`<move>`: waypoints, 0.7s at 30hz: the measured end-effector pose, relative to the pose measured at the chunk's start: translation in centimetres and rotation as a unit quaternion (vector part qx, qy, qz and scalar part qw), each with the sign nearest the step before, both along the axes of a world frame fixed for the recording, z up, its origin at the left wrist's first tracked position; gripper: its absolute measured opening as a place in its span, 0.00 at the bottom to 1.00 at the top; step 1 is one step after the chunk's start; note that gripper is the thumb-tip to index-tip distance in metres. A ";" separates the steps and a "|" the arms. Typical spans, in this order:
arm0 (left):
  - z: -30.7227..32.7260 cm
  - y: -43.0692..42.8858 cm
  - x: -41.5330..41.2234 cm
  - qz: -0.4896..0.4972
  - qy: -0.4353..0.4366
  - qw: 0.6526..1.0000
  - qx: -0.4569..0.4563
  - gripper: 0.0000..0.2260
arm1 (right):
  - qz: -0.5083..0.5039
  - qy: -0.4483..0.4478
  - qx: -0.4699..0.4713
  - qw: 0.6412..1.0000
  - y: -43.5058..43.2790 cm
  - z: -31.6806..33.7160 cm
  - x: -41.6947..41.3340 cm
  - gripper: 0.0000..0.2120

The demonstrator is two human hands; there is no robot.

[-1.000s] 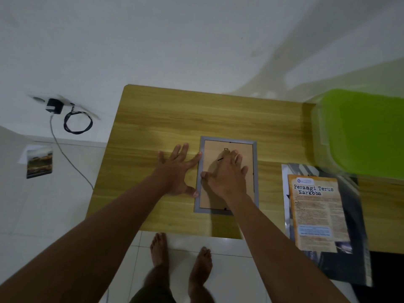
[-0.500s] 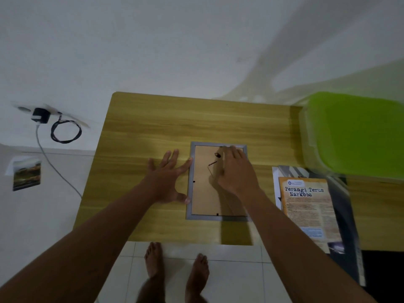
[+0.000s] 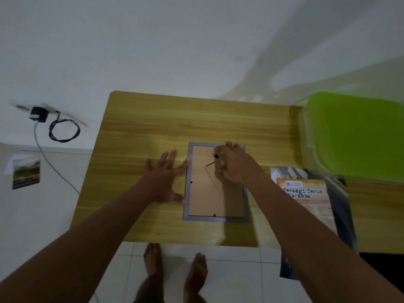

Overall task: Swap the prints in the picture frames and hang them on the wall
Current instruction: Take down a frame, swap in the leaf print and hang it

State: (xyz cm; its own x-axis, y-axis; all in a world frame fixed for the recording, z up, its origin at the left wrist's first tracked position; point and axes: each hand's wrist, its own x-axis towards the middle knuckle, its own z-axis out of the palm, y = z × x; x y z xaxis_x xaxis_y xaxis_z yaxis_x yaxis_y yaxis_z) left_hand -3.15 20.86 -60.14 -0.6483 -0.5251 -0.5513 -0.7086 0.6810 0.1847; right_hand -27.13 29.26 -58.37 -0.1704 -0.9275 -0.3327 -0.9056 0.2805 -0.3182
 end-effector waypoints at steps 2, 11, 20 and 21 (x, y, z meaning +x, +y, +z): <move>0.0 0.0 0.0 0.001 0.000 1.000 0.001 0.56 | 0.004 0.001 0.008 1.000 -0.1 0.0 0.0 0.29; 0.0 0.0 0.1 0.008 -0.001 1.000 0.006 0.56 | 0.014 0.000 0.010 1.000 0.7 0.0 0.0 0.28; 0.2 0.1 -0.3 0.003 -0.012 1.000 -0.006 0.56 | -0.180 -0.037 -0.017 0.983 8.8 -0.5 4.4 0.32; 0.3 0.2 -0.4 0.003 -0.015 1.000 -0.007 0.56 | -0.199 -0.051 -0.023 0.978 9.3 -0.7 4.6 0.32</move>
